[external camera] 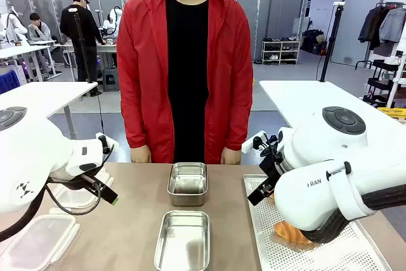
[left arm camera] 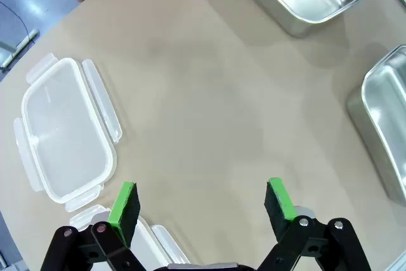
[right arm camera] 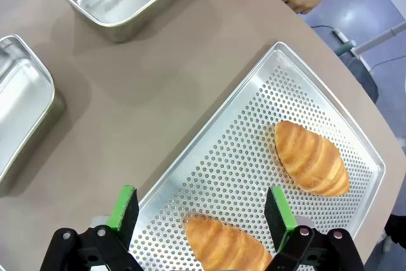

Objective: Place the bread into the airtight container.
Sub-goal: Pick up a Butter Roll and place it into an empty Airtight Container.

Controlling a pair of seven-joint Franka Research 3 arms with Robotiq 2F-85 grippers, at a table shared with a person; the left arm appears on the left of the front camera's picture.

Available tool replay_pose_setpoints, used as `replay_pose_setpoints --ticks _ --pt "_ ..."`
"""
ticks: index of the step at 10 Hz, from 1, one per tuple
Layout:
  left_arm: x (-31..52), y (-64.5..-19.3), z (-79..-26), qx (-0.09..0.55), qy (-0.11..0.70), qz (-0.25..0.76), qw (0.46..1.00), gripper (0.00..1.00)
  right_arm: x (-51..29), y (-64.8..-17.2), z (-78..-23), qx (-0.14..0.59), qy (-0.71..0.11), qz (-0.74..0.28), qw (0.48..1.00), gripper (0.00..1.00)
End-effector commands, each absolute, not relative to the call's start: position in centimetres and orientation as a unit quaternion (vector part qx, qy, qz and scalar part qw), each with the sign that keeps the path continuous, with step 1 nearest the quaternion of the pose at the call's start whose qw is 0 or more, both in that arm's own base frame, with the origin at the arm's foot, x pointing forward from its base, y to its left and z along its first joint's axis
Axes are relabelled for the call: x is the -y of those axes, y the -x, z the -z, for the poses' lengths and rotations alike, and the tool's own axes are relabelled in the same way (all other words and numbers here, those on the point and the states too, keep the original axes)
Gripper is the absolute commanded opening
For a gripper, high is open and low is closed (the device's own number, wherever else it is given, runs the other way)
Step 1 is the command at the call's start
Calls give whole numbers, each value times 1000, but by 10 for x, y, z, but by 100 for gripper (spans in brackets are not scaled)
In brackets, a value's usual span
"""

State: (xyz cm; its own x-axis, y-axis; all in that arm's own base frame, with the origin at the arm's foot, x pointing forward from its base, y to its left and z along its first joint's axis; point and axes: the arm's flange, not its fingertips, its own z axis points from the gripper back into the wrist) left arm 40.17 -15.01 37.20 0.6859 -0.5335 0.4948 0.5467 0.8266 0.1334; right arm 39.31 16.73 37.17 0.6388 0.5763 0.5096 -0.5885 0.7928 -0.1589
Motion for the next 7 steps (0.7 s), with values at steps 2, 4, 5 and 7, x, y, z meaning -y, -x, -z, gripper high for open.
replay_pose_setpoints --ticks 2,4,5,7 --pt "150 -402 -372 266 12 294 918 100 -167 -393 -372 278 -11 -322 905 100" --pt "150 -402 -372 266 12 294 918 100 -167 -393 -372 278 -11 -322 905 100" --pt "150 -402 -372 266 12 294 918 100 -167 -393 -372 278 -11 -322 905 100" --pt "150 -402 -372 266 12 294 918 100 -167 -393 -372 278 -11 -322 905 100"
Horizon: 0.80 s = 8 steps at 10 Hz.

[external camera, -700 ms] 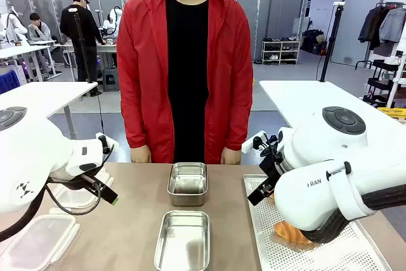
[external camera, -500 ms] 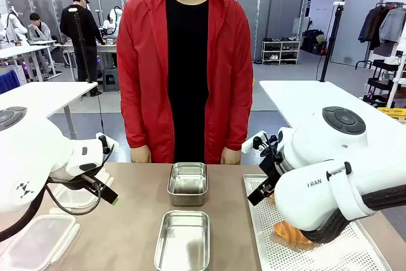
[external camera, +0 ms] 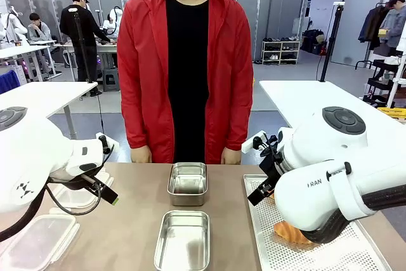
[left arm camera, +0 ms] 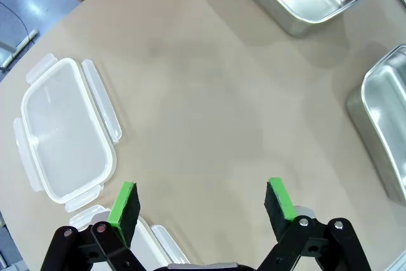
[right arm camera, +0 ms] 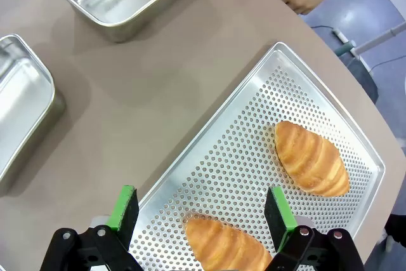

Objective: Place the bread into the airtight container.
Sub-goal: Pick up a Butter Roll and place it into an empty Airtight Container.

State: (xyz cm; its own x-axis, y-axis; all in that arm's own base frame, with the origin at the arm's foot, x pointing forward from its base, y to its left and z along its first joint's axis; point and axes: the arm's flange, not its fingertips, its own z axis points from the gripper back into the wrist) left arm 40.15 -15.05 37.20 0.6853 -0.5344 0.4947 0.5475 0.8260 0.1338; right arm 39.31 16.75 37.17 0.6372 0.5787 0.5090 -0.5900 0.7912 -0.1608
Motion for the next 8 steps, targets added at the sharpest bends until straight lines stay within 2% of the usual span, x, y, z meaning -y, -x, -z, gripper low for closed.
replay_pose_setpoints --ticks 1,3,4,8 --pt "150 -402 -372 266 12 294 918 100 -167 -393 -372 278 -11 -322 905 100" --pt "150 -402 -372 266 12 295 918 100 -168 -393 -372 278 -10 -323 905 100" --pt "150 -404 -394 256 13 301 919 100 -162 -399 -395 287 -16 -318 903 100" --pt "129 -407 -551 244 50 305 919 100 -109 -416 -545 318 -11 -311 895 100"
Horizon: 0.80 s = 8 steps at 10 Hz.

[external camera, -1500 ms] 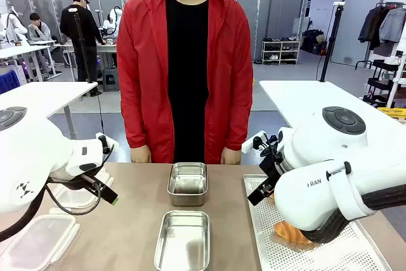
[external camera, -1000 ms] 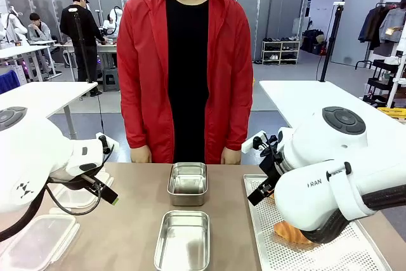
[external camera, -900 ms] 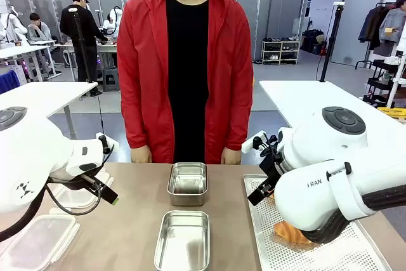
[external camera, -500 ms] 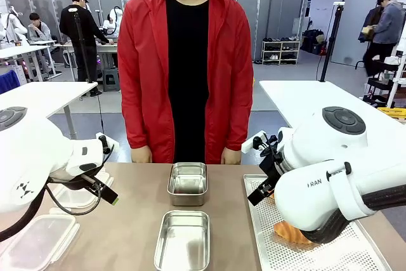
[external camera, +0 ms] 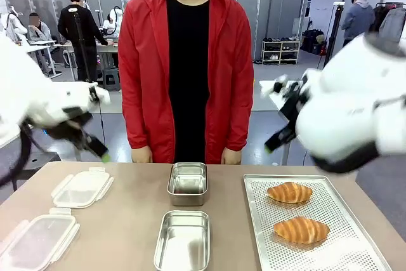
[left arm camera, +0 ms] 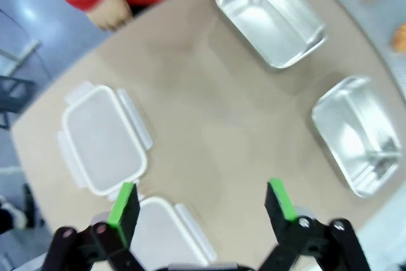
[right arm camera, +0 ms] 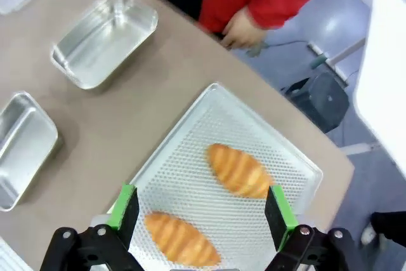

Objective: Place the bread into the airtight container.
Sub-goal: Pick up a Butter Roll and place it into an empty Airtight Container.

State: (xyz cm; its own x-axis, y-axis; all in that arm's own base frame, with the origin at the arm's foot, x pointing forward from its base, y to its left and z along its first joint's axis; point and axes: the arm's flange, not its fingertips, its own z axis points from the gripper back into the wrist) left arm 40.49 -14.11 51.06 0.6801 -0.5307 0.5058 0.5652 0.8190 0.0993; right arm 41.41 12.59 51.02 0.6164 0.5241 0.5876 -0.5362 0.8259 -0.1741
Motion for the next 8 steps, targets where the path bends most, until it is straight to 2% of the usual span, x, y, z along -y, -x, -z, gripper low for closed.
replay_pose_setpoints --ticks 1,4,5,8 --pt "118 -398 -597 240 71 305 919 100 -92 -407 -587 322 -27 -320 891 100" --pt "56 -334 -723 288 116 306 900 100 -28 -342 -684 322 -56 -375 868 100" --pt "33 -309 -743 292 137 316 892 100 -7 -318 -701 335 -74 -382 858 100" --pt "-20 -253 -770 326 128 299 888 100 31 -262 -722 332 -74 -402 850 100"
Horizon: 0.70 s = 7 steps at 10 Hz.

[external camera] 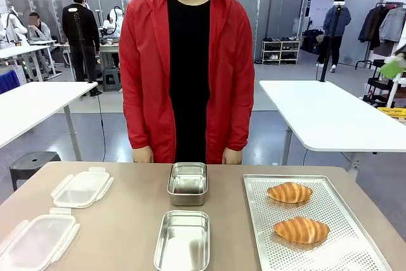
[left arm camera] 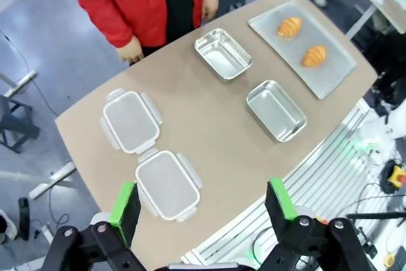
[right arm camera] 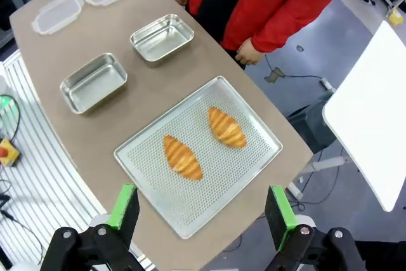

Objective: Place the bread into the airtight container.
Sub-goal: Pick up a Butter Roll and place it into an empty Airtight Container.

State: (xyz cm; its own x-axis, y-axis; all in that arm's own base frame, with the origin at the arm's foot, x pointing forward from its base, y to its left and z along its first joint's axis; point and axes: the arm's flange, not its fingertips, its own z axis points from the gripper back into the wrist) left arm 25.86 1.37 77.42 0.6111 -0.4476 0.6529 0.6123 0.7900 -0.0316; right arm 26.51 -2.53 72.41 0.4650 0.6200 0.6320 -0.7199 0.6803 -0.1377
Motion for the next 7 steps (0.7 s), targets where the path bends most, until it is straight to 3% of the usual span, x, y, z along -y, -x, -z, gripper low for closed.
replay_pose_setpoints --ticks 1,5,7 --pt "-36 -235 -772 331 126 297 887 100 44 -247 -724 327 -76 -404 851 100" --pt "-51 -223 -758 352 169 261 883 100 52 -235 -723 324 -83 -396 855 100" --pt "-54 -219 -774 341 130 270 891 100 52 -235 -723 324 -83 -396 855 100"
